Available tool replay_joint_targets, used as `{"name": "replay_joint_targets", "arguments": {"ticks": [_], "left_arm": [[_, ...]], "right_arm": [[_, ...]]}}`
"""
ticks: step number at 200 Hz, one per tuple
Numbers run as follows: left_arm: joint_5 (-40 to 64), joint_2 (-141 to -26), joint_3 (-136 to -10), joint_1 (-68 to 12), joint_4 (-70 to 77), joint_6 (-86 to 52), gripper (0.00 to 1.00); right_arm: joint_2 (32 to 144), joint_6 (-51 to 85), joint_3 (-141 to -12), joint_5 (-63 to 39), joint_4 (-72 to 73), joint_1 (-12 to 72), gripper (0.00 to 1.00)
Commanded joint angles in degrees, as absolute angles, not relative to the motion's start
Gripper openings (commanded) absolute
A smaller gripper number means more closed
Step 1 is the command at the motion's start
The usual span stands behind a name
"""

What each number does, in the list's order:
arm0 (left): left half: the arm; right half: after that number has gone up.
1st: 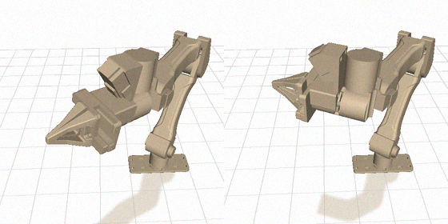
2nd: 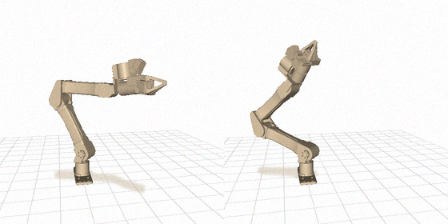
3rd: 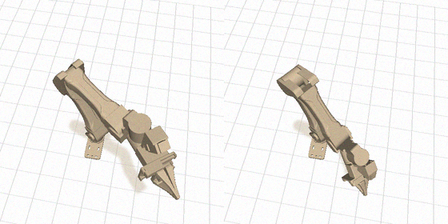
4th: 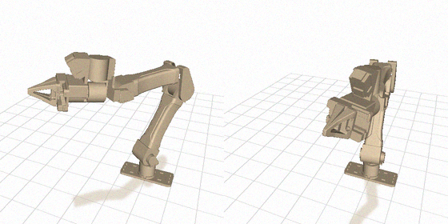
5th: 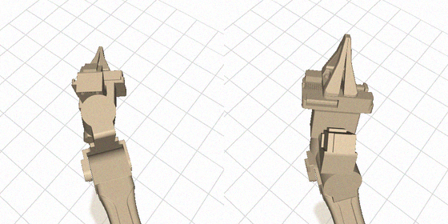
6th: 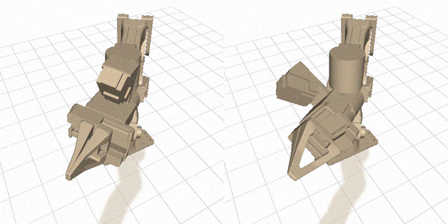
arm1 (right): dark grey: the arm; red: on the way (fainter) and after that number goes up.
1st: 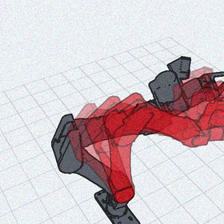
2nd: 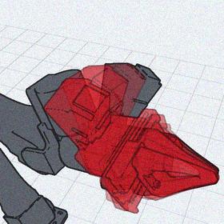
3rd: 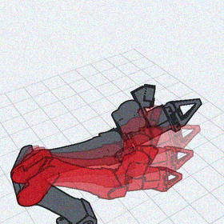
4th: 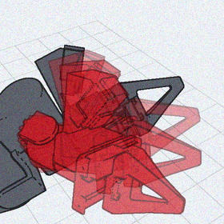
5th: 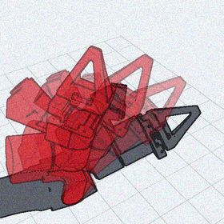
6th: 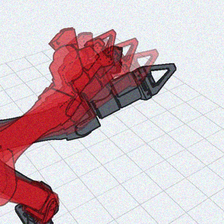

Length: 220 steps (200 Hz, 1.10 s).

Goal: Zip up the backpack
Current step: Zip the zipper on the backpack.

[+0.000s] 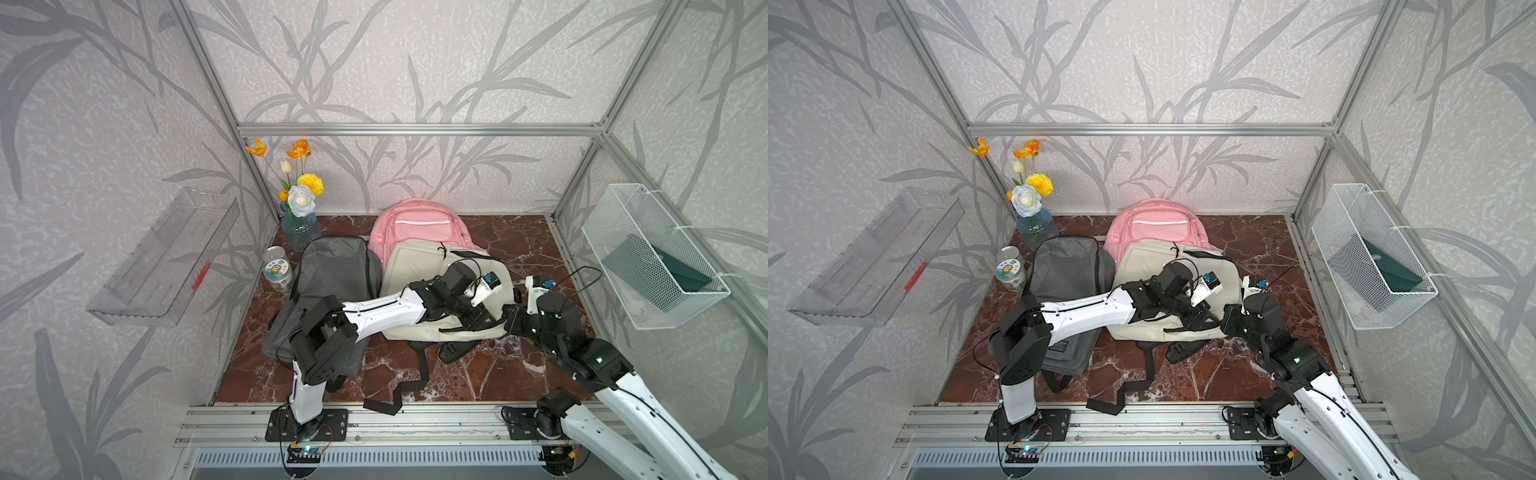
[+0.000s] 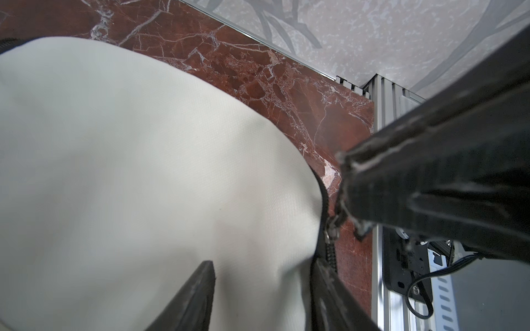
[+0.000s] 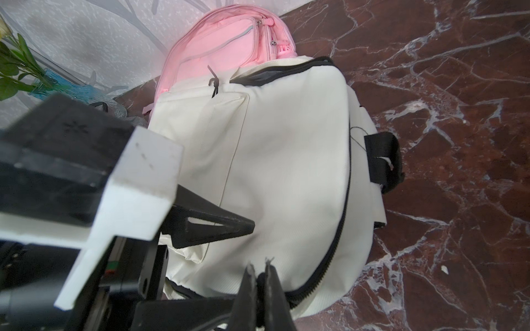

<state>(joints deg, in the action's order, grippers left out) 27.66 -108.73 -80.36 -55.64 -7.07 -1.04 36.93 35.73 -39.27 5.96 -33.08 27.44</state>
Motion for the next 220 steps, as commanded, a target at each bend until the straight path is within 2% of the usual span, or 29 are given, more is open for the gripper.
{"name": "replay_joint_targets", "arguments": {"ticks": [1,45,104,141,152,167,191,220], "left_arm": [[33.4,-107.5,-79.9,-55.3,-9.3,-1.5,0.60],[30.8,-104.6,-77.4,-54.4,-6.3,-3.2,0.71],[31.7,-105.3,-78.0,-56.0,-8.6,-0.8,0.72],[32.6,-106.2,-79.1,-57.2,-10.6,0.2,0.66],[30.4,-106.4,-79.3,-57.3,-11.6,0.7,0.61],[26.9,-106.2,-79.0,-57.1,-11.7,0.9,0.49],[21.4,-105.1,-78.8,-56.6,-13.7,1.1,0.21],[16.5,-101.9,-76.6,-56.6,-14.5,1.8,0.05]], "right_arm": [[36.7,35.8,-41.2,6.8,-29.0,27.7,0.00],[36.2,35.5,-40.7,6.9,-28.9,27.7,0.00],[36.1,35.7,-40.2,6.8,-28.2,27.8,0.00],[36.3,35.8,-40.0,7.1,-28.2,27.9,0.00],[36.1,35.7,-40.1,7.5,-28.5,27.8,0.00],[35.5,35.3,-40.4,8.3,-29.5,27.9,0.00],[33.9,35.5,-40.5,13.8,-33.6,27.9,0.00],[32.2,36.1,-40.1,20.7,-39.1,26.5,0.00]]}}
